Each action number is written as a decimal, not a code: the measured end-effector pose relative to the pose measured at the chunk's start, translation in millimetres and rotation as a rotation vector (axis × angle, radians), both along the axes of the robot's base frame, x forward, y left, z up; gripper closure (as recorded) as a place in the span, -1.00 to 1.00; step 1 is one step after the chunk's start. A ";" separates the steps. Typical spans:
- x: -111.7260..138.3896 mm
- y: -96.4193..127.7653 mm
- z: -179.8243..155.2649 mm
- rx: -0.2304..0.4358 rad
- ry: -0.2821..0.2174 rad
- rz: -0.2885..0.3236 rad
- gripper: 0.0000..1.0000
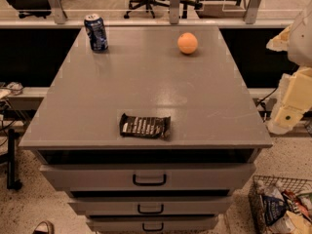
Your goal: Move pepsi can near rxbar chocolate
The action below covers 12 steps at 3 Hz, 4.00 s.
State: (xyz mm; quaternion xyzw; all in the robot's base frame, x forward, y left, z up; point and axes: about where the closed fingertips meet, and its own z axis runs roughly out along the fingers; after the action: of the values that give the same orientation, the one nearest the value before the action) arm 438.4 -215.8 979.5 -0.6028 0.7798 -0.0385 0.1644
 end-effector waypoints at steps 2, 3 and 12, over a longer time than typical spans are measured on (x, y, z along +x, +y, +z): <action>13.2 7.6 2.1 0.006 -0.003 0.014 -1.00; 57.4 35.4 0.7 0.042 -0.036 0.029 -1.00; 346.5 344.9 -59.8 0.832 -0.184 -0.079 -1.00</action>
Offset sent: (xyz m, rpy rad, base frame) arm 0.0308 0.0163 -0.0002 0.0139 0.0160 0.0328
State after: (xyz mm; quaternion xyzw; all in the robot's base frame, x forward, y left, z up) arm 784.9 129.1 919.7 -0.4488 0.7335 0.2193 0.4608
